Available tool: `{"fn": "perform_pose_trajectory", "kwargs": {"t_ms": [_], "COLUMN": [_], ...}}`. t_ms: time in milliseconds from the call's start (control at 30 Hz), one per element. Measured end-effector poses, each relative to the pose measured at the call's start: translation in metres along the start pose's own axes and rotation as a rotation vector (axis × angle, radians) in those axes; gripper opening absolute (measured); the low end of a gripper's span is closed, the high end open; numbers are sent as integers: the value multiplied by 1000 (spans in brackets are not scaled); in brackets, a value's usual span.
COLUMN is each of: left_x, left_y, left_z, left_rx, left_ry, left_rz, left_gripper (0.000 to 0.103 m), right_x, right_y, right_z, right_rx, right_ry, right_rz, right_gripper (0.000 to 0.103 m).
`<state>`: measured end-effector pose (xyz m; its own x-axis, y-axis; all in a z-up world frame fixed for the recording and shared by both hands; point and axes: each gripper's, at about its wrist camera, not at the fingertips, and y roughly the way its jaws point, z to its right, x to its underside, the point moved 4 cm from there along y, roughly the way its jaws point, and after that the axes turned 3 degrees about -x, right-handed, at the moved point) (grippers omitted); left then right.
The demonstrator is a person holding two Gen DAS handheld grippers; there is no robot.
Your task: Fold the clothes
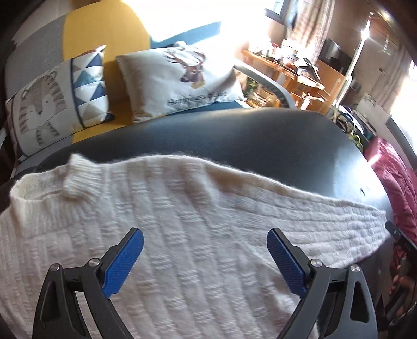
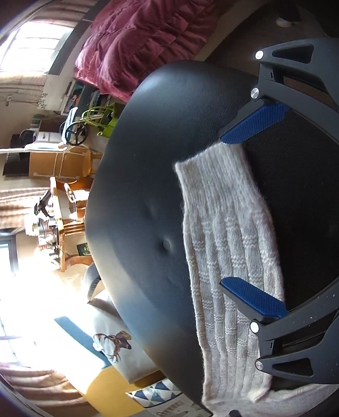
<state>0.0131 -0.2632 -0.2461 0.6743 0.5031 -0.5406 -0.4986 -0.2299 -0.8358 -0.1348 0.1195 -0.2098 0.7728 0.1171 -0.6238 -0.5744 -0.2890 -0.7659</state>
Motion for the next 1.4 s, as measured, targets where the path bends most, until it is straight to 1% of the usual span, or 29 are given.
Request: {"fn": "perform_pose_trajectory", "kwargs": {"t_ms": [67,133,233,267,333,400,467,567,600,833,1033,1133,1233,1267,1333,1367,1400], "left_x": [5,9,15,16,17,14,8,0,-3,-11,-17,-17,-18,-18,-18,-18,-19], "left_y": [8,16,29,31,31,31,33,38,41,46,50,50,49,48,47,47,46], "left_z": [24,34,45,47,49,47,45,41,40,35,35,35,34,34,34,34,34], "left_rx": [8,-20,-70,-82,-92,-92,-97,-115,-119,-126,-143,-138,-124,-119,-112,-111,-106], "left_ry": [50,76,112,121,126,109,97,91,89,81,66,67,72,76,82,83,76], "left_rz": [-15,-19,-19,-17,-14,-32,-43,-41,-40,-20,1,3,-2,-5,-17,-30,-43], "left_gripper": [98,98,98,100,101,101,101,102,103,103,103,103,103,103,103,103,103], "right_x": [6,13,17,17,9,-2,-12,-14,-12,14,18,14,7,7,12,14,17], "right_y": [-5,-11,-18,-19,-18,-16,-9,13,21,45,45,40,10,2,-4,-5,-7], "right_z": [25,42,54,54,47,30,3,-37,-46,-49,-48,-46,-23,-13,7,14,21], "right_rx": [-4,-2,18,23,17,-16,-67,-114,-117,-59,-45,-53,-135,-170,-252,-276,-281], "right_ry": [72,105,90,73,35,-9,-70,-183,-211,-300,-296,-249,-59,17,142,187,219], "right_rz": [-9,-9,2,9,25,41,37,-18,-39,-104,-101,-130,-42,-29,-62,-79,-95], "right_gripper": [103,103,103,103,103,103,103,103,103,103,103,103,103,103,103,103,103]}}
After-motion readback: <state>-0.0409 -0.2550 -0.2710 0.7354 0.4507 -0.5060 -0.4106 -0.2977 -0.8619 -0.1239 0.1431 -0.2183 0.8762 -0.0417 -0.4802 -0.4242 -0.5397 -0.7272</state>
